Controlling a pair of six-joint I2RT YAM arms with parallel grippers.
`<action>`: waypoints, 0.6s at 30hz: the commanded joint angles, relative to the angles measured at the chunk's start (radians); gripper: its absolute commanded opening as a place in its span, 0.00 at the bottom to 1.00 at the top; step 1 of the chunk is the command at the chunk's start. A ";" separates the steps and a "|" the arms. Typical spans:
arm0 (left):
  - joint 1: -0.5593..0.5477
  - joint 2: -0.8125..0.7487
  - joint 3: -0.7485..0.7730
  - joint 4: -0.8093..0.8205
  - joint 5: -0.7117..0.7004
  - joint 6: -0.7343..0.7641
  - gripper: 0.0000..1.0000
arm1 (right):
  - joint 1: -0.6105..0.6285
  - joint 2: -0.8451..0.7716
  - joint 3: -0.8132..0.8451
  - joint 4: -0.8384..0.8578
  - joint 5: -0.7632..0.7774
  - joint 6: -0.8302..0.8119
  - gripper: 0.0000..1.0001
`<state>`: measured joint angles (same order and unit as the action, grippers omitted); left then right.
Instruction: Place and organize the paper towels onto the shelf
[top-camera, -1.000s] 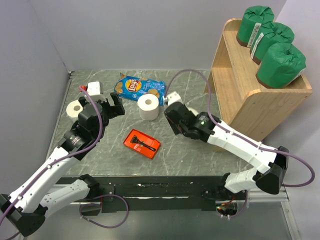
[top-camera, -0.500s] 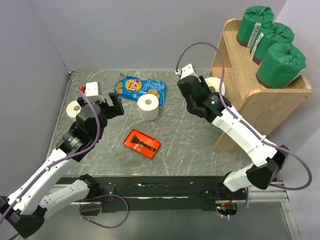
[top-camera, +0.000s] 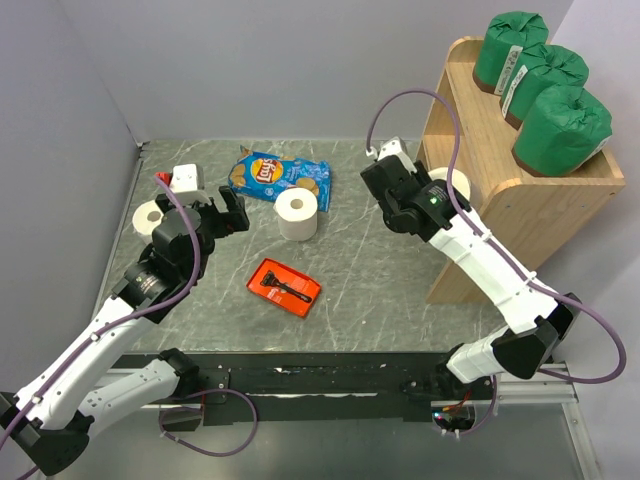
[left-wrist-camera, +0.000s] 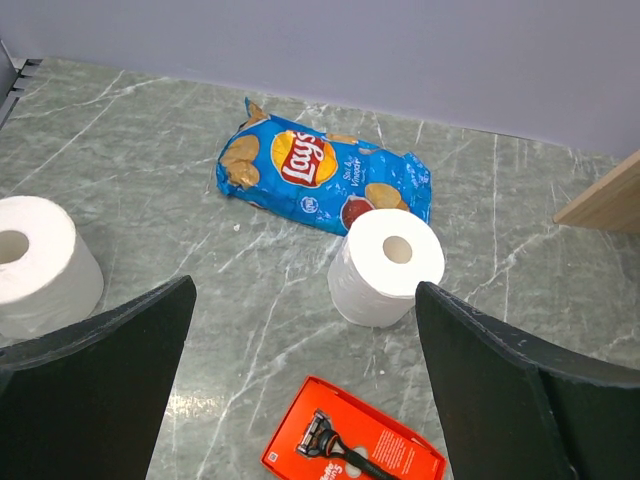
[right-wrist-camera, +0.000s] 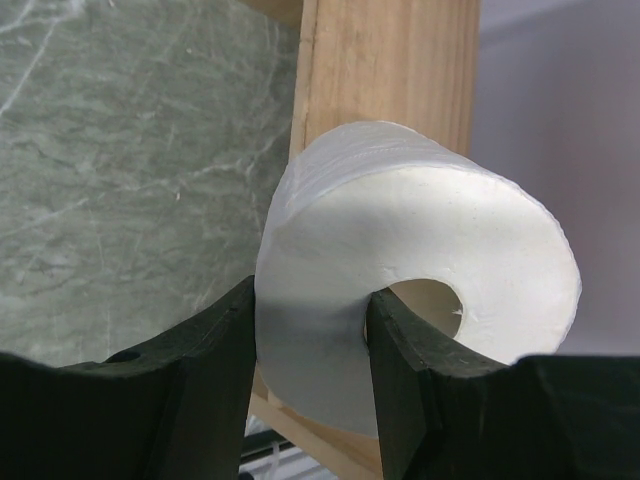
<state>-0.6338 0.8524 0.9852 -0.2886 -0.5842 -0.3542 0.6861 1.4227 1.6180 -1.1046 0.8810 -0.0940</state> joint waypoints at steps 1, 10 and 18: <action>-0.004 -0.013 0.001 0.043 0.004 0.003 0.98 | -0.014 -0.036 0.049 -0.089 0.039 0.082 0.39; -0.006 -0.010 -0.002 0.043 0.004 0.001 0.98 | -0.063 -0.065 0.031 -0.141 0.066 0.146 0.42; -0.006 -0.007 -0.002 0.043 0.003 0.003 0.99 | -0.111 -0.080 0.011 -0.146 0.079 0.158 0.43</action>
<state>-0.6346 0.8524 0.9852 -0.2886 -0.5812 -0.3557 0.5957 1.3804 1.6165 -1.2369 0.8856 0.0456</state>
